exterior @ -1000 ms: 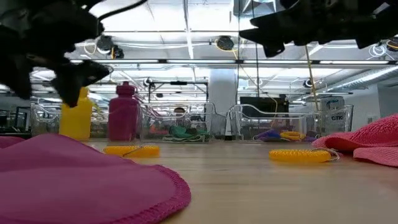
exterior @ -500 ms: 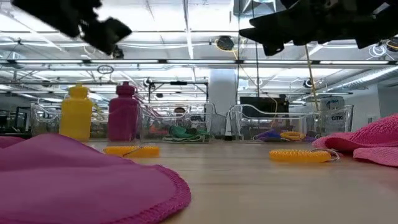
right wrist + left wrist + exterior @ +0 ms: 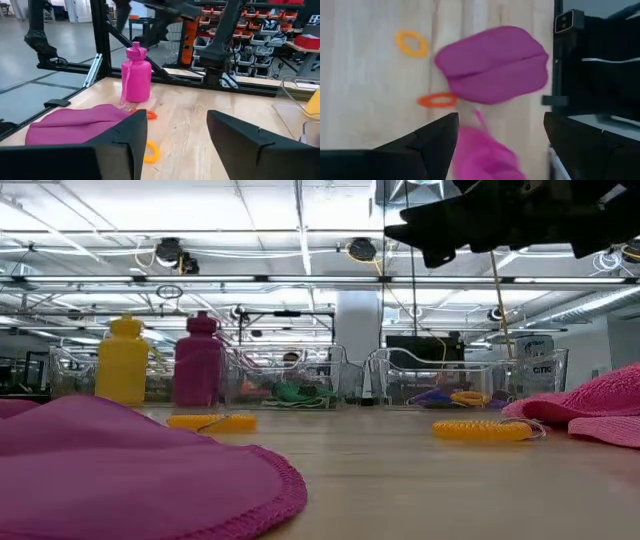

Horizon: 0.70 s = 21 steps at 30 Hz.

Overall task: Pick & Place Sports Items
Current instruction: Put the pink water bottle into the left transparent bin

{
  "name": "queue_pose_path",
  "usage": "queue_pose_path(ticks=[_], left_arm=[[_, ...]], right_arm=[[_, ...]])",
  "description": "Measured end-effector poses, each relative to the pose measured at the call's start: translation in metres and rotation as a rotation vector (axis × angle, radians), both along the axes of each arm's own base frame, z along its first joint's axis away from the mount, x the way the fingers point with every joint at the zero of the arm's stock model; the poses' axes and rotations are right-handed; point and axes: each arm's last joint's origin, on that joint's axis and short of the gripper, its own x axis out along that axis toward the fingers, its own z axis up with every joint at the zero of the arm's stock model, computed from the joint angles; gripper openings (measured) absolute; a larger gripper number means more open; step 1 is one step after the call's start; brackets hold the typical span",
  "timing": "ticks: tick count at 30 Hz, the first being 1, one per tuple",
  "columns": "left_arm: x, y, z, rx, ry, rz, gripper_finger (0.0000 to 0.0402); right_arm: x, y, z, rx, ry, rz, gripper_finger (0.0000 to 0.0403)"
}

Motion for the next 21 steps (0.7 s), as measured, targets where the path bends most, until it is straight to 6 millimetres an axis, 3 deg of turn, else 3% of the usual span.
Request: queue_pose_path(ticks=[6, 13, 21], left_arm=[[-0.023, -0.03, 0.0, 0.0, 0.011, 0.085, 0.0248], [-0.038, -0.036, -0.003, 0.009, 0.069, 0.27, 0.0248], [-0.044, -0.048, -0.012, 0.065, 0.121, 0.257, 0.0248]], right_arm=[[0.0, 0.001, -0.001, 0.0, 0.006, 0.003, 0.0144], [0.0, 0.001, -0.001, 0.053, 0.026, 0.002, 0.0144], [-0.001, 0.001, -0.009, 0.078, 0.11, 0.002, 0.0144]])
